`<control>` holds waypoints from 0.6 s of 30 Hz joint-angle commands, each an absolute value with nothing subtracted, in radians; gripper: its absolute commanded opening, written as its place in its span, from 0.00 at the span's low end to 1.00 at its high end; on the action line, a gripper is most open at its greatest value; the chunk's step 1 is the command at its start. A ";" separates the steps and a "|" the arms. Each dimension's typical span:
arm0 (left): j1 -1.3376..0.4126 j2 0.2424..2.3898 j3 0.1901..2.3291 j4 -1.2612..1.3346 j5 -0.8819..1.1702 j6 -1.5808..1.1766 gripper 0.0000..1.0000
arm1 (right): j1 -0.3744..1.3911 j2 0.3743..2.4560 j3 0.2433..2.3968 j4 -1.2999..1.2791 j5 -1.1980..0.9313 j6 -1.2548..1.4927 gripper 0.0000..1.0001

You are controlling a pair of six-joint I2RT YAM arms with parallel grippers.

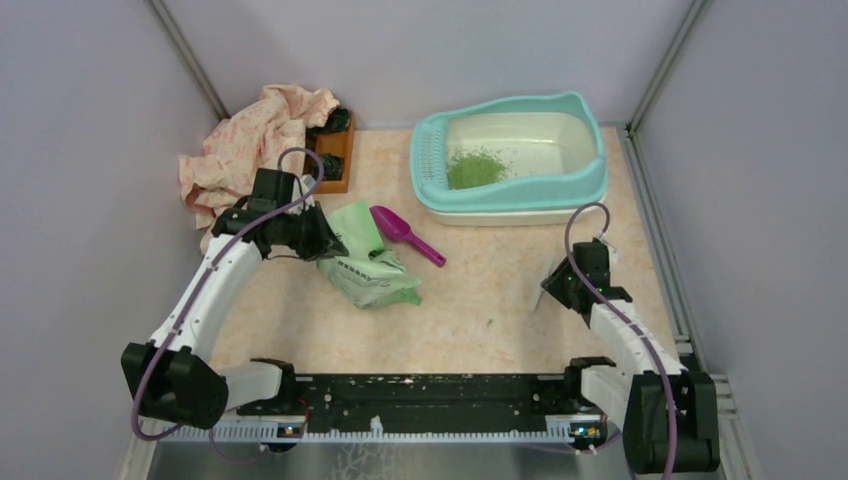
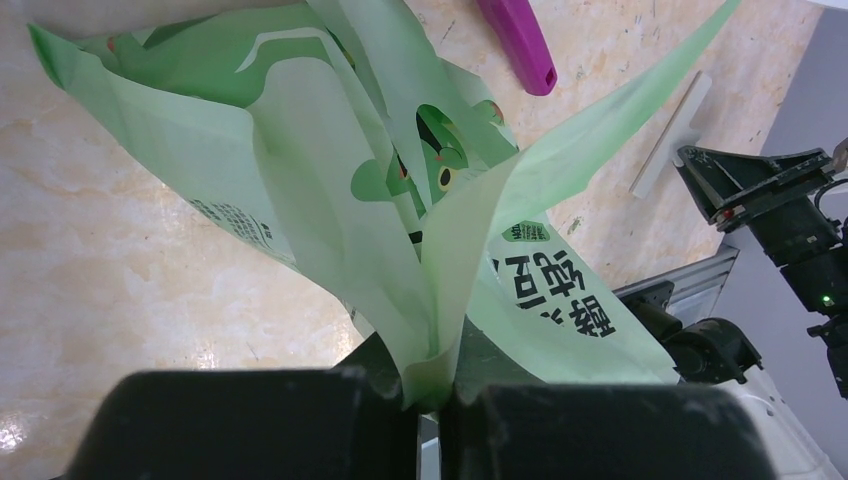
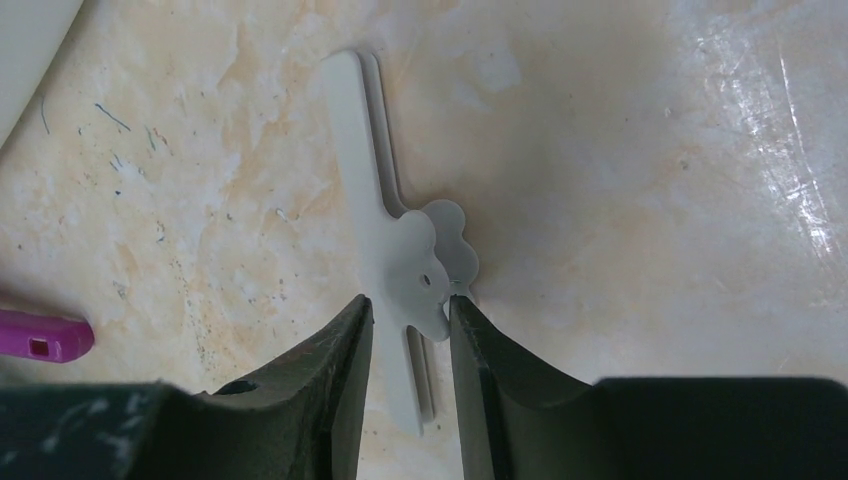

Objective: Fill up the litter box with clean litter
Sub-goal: Pick up the clamp at the center of the board.

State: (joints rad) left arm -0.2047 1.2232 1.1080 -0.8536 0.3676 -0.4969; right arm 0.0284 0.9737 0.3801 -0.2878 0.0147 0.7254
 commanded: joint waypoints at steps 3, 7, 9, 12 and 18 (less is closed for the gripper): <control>-0.198 1.217 1.114 -0.818 0.416 -0.488 0.07 | 0.008 1.033 0.401 -0.181 0.013 0.695 0.26; -0.198 1.209 1.114 -0.814 0.430 -0.483 0.15 | 0.006 1.055 0.402 -0.156 0.003 0.682 0.04; -0.198 1.203 1.112 -0.809 0.436 -0.482 0.18 | 0.006 1.052 0.401 -0.154 0.003 0.675 0.00; -0.198 1.199 1.110 -0.805 0.448 -0.483 0.24 | 0.005 1.011 0.410 -0.176 -0.030 0.662 0.00; -0.198 1.202 1.124 -0.798 0.460 -0.480 0.31 | 0.006 0.834 0.472 -0.285 -0.103 0.619 0.00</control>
